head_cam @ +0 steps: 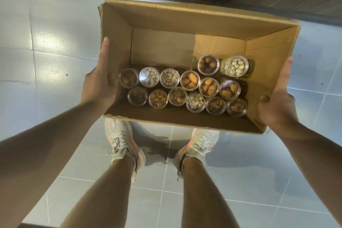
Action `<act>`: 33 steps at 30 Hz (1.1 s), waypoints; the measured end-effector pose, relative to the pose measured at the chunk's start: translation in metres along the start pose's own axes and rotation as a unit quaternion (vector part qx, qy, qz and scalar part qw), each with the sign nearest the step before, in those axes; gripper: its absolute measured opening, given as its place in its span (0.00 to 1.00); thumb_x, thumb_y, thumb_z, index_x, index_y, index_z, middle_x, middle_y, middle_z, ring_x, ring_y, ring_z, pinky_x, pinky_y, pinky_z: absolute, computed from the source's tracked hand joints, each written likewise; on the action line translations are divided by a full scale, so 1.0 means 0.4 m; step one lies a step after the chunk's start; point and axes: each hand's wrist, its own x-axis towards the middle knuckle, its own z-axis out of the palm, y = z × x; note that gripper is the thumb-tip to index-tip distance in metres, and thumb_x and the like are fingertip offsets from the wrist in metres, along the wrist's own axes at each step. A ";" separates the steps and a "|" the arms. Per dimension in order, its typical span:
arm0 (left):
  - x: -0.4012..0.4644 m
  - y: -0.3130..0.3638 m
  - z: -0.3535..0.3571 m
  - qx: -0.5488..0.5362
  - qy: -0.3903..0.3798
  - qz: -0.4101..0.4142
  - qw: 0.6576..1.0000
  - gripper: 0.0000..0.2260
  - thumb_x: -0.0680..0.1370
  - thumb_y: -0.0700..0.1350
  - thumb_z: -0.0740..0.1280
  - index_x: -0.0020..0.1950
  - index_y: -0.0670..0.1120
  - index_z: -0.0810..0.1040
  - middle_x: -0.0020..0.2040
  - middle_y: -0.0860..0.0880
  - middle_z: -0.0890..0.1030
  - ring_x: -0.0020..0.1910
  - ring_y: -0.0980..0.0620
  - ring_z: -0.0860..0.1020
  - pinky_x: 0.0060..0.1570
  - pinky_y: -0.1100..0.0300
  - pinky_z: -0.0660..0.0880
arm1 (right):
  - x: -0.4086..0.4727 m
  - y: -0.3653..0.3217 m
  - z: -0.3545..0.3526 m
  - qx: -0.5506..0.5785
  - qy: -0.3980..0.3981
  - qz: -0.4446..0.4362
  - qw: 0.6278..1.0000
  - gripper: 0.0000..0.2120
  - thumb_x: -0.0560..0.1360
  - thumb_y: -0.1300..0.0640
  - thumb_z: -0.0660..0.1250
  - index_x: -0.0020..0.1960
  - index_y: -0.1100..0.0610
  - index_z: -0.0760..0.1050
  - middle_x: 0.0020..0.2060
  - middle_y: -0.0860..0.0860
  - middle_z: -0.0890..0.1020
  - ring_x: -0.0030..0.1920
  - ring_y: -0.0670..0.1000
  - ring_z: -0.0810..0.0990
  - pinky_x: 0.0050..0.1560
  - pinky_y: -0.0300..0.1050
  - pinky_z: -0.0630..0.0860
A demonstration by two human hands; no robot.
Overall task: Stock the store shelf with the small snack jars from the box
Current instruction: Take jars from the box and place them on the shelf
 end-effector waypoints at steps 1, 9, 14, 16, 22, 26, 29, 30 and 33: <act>0.000 0.001 0.003 -0.005 0.001 0.000 1.000 0.40 0.82 0.35 0.62 0.82 0.63 0.42 0.61 0.40 0.80 0.49 0.41 0.78 0.51 0.46 0.78 | 0.008 0.003 -0.002 -0.005 -0.010 0.007 1.000 0.52 0.80 0.71 0.64 0.80 0.42 0.29 0.51 0.54 0.71 0.36 0.47 0.70 0.42 0.52 0.72; 0.008 0.122 0.018 0.045 0.130 0.196 0.971 0.30 0.75 0.38 0.70 0.76 0.48 0.67 0.76 0.40 0.64 0.77 0.41 0.62 0.73 0.41 0.62 | 0.060 -0.101 -0.025 -0.196 0.116 -0.217 0.949 0.50 0.70 0.58 0.76 0.82 0.52 0.48 0.76 0.63 0.59 0.75 0.67 0.58 0.71 0.64 0.65; 0.043 0.221 0.127 0.083 -0.084 0.185 0.976 0.30 0.77 0.54 0.71 0.77 0.55 0.64 0.68 0.45 0.70 0.67 0.43 0.71 0.68 0.46 0.66 | 0.102 -0.222 0.057 -0.200 0.006 -0.248 0.948 0.40 0.77 0.49 0.70 0.81 0.43 0.50 0.76 0.57 0.58 0.73 0.62 0.63 0.62 0.57 0.71; 0.067 0.221 0.180 0.138 -0.126 0.172 0.967 0.31 0.78 0.61 0.68 0.78 0.58 0.61 0.70 0.45 0.68 0.69 0.42 0.70 0.68 0.46 0.65 | 0.118 -0.249 0.109 -0.218 -0.046 -0.215 0.951 0.37 0.79 0.44 0.67 0.80 0.38 0.49 0.75 0.55 0.57 0.71 0.62 0.66 0.51 0.54 0.72; 0.127 0.206 0.253 0.284 -0.199 0.215 0.913 0.32 0.80 0.63 0.61 0.81 0.60 0.53 0.74 0.43 0.66 0.69 0.39 0.73 0.74 0.43 0.58 | 0.181 -0.295 0.233 -0.102 -0.106 -0.037 0.988 0.38 0.79 0.39 0.65 0.81 0.39 0.48 0.78 0.58 0.50 0.67 0.66 0.71 0.61 0.53 0.73; 0.119 0.185 0.276 0.304 -0.209 0.227 0.901 0.28 0.79 0.59 0.64 0.78 0.58 0.60 0.70 0.43 0.68 0.68 0.39 0.72 0.72 0.42 0.60 | 0.215 -0.291 0.283 -0.125 -0.102 -0.032 0.986 0.36 0.79 0.41 0.67 0.80 0.42 0.52 0.75 0.59 0.54 0.69 0.66 0.69 0.57 0.52 0.72; 0.117 0.179 0.289 0.286 -0.201 0.223 0.910 0.27 0.78 0.61 0.62 0.75 0.57 0.62 0.69 0.43 0.69 0.67 0.38 0.72 0.73 0.43 0.57 | 0.228 -0.271 0.314 -0.144 -0.067 -0.049 0.986 0.28 0.77 0.41 0.67 0.71 0.47 0.61 0.72 0.59 0.59 0.63 0.67 0.73 0.48 0.50 0.69; 0.120 0.178 0.291 0.282 -0.202 0.222 0.911 0.26 0.79 0.61 0.62 0.75 0.56 0.62 0.68 0.43 0.68 0.67 0.38 0.72 0.73 0.42 0.56 | 0.228 -0.267 0.319 -0.145 -0.055 -0.057 0.986 0.26 0.77 0.42 0.67 0.69 0.49 0.62 0.71 0.60 0.60 0.62 0.67 0.74 0.49 0.50 0.69; 0.131 0.172 0.290 0.261 -0.205 0.224 0.916 0.27 0.79 0.63 0.63 0.74 0.55 0.64 0.66 0.42 0.69 0.65 0.38 0.72 0.71 0.43 0.60 | 0.225 -0.265 0.321 -0.136 -0.025 -0.066 0.988 0.23 0.78 0.45 0.68 0.67 0.52 0.63 0.70 0.61 0.61 0.61 0.66 0.75 0.49 0.49 0.68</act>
